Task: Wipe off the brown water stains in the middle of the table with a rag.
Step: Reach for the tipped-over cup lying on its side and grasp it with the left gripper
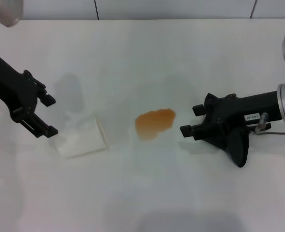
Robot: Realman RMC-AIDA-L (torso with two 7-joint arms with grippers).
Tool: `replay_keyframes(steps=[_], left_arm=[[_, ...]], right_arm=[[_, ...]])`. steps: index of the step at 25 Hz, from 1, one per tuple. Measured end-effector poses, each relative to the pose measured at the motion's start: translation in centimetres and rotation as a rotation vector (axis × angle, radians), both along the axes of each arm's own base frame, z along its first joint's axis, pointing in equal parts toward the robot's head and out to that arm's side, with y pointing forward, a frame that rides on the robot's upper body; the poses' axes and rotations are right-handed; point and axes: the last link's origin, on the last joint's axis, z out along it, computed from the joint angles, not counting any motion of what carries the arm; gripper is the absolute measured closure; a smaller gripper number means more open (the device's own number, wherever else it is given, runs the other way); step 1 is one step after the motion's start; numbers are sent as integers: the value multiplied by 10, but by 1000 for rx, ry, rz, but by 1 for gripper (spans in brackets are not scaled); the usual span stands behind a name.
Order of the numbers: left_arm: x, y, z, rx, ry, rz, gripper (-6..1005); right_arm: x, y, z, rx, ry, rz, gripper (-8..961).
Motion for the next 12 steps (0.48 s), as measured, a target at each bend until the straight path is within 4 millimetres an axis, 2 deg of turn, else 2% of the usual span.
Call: replay_keyframes(steps=[12], left_arm=[[-1,-2,-25,-23,19,-15,161]], right_arm=[[-2,-3,-6,-25,-7,10,162]])
